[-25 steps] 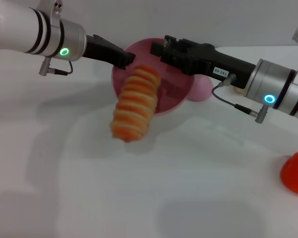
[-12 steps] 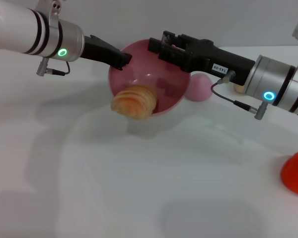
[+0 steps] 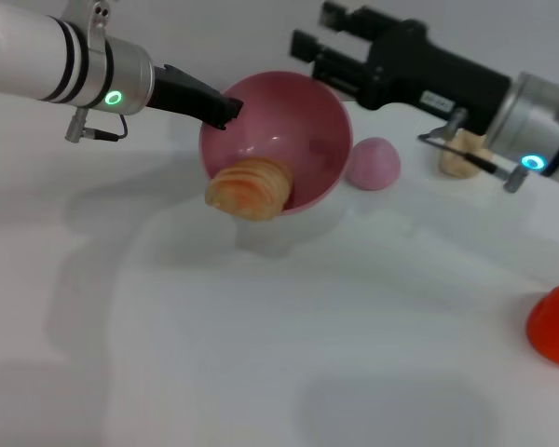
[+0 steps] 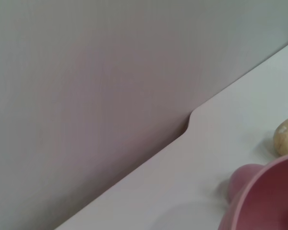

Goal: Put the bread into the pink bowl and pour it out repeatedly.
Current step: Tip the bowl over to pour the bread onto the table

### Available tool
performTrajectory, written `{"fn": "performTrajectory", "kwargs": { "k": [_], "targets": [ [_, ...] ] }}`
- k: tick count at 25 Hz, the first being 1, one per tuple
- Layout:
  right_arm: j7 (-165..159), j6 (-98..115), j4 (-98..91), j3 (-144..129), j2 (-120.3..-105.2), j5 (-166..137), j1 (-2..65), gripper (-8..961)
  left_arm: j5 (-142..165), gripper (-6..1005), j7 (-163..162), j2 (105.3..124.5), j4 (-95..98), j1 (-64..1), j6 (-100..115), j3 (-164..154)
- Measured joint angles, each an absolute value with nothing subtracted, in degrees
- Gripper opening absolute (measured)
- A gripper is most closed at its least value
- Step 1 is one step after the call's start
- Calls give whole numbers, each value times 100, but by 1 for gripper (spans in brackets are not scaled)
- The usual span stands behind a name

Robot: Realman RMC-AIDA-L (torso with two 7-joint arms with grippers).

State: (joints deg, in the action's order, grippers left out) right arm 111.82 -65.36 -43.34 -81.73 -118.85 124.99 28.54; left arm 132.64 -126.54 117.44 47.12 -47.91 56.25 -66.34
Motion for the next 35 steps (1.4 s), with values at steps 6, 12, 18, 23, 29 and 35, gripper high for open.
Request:
{"fn": "performTrajectory", "kwargs": {
  "k": [6, 12, 18, 23, 29, 35],
  "targets": [
    [12255, -6380, -4670, -7758, -11913, 12845, 2417, 603, 13388, 63, -12664, 11743, 4726, -4769, 5554, -6635],
    [13560, -6317, -4232, -7476, -11911, 13806, 2195, 603, 13802, 63, -12783, 11744, 4774, -4823, 5395, -6642],
    [14054, -6251, -3565, -7065, -11914, 14170, 2310, 603, 14152, 63, -12910, 11775, 4939, -4908, 5114, -6775],
    [14147, -6239, -3290, -6693, -11922, 14209, 2361, 604, 14297, 64, -13093, 11788, 5052, -4931, 4576, -7365],
    [14158, -6268, -3048, -6605, -11920, 14541, 2326, 604, 14364, 64, -13105, 11823, 5205, -4838, 4108, -8204],
    [14152, -6250, -2861, -6560, -11927, 14572, 2338, 604, 14413, 64, -13136, 11844, 5392, -4666, 3671, -8871]
  ]
}}
